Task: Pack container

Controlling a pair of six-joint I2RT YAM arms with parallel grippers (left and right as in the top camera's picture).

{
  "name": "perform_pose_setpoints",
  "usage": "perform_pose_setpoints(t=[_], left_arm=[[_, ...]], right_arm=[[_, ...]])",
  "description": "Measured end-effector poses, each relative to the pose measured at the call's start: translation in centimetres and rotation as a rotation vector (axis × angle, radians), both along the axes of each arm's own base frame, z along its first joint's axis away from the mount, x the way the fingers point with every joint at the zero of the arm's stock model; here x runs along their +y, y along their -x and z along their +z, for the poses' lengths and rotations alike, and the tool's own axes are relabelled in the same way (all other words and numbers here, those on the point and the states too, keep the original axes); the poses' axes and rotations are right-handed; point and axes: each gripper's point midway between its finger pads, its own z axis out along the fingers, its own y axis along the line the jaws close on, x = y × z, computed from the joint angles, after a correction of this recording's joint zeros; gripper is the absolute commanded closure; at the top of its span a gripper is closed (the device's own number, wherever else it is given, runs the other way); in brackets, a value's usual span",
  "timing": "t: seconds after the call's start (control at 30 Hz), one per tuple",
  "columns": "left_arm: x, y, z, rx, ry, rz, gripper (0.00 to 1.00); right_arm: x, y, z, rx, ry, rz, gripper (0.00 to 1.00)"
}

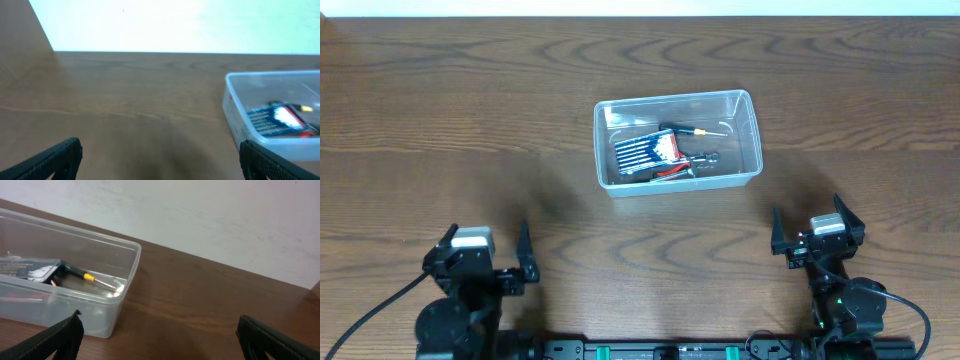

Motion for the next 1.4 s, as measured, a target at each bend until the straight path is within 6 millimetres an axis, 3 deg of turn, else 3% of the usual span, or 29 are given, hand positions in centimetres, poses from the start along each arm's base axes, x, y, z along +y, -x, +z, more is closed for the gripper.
perform_pose_setpoints(t=[0.37,0.6,0.83,1.4], left_arm=[[0.3,-3.9,-1.1,-0.264,-0.005,0.01,0.01],[-0.1,-5.0,-5.1,-0.222,-0.002,-0.008,0.02],[-0.9,-5.3,-7.7,-0.17,0.032,-0.033,0.02],[-1.3,-5.3,-7.9,-0.158,0.089,-0.043,0.02]], right_arm=[[-0.1,0.0,0.0,0.0,0.0,-0.003,0.01],[-0.1,0.0,0.0,0.0,0.0,-0.003,0.01],[-0.1,0.0,0.0,0.0,0.0,-0.003,0.01],[-0.1,0.0,0.0,0.0,0.001,-0.006,0.01]])
